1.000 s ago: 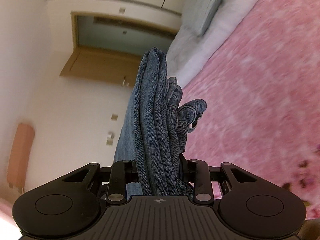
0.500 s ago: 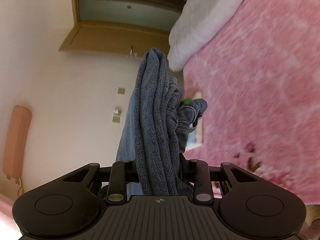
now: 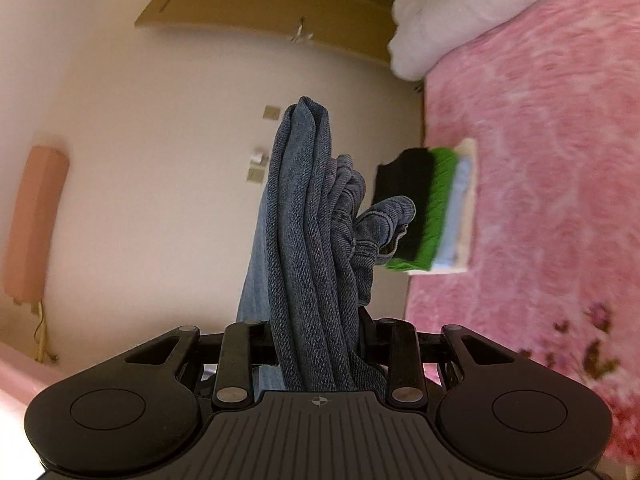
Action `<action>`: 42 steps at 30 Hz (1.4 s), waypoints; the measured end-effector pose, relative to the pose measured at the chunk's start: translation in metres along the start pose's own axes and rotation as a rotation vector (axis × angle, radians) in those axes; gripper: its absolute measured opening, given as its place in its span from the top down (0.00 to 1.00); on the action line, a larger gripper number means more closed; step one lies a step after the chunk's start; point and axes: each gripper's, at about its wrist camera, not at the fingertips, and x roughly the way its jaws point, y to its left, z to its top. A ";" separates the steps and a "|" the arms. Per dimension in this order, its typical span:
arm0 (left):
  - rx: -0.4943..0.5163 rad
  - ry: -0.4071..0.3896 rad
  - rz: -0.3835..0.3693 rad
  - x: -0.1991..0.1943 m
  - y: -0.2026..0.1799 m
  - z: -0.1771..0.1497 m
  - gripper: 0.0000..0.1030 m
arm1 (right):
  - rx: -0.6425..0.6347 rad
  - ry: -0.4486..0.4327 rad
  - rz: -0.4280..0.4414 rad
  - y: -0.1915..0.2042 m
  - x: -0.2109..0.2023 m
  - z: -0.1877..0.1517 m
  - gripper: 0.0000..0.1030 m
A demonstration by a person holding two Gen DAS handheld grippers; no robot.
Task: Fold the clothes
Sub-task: 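Carry the held jeans with both grippers toward the stack of folded clothes, then lower the jeans onto the top of the clothes stack with both grippers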
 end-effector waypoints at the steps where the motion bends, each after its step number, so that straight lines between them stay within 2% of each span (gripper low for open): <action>1: -0.007 -0.007 0.009 0.001 0.005 0.006 0.67 | 0.002 0.010 0.003 -0.001 0.011 0.004 0.70; 7: -0.052 -0.005 0.031 0.012 0.044 0.041 0.67 | 0.030 0.044 -0.009 -0.012 0.073 0.020 0.70; 12: -0.049 0.059 0.019 0.038 0.091 0.095 0.67 | 0.069 0.000 -0.032 -0.018 0.127 0.026 0.70; 20: 0.084 0.195 -0.038 0.084 0.161 0.239 0.67 | 0.107 -0.212 -0.023 -0.011 0.234 0.046 0.70; 23: 0.145 0.224 -0.072 0.104 0.180 0.297 0.67 | 0.094 -0.299 -0.013 -0.004 0.277 0.064 0.70; 27: 0.214 0.248 -0.118 0.132 0.201 0.352 0.67 | 0.063 -0.389 -0.007 -0.002 0.330 0.083 0.70; 33: 0.259 0.317 -0.138 0.182 0.242 0.392 0.67 | 0.094 -0.463 -0.051 -0.029 0.386 0.103 0.70; 42: 0.230 0.388 -0.114 0.240 0.303 0.393 0.67 | 0.153 -0.467 -0.145 -0.082 0.413 0.109 0.70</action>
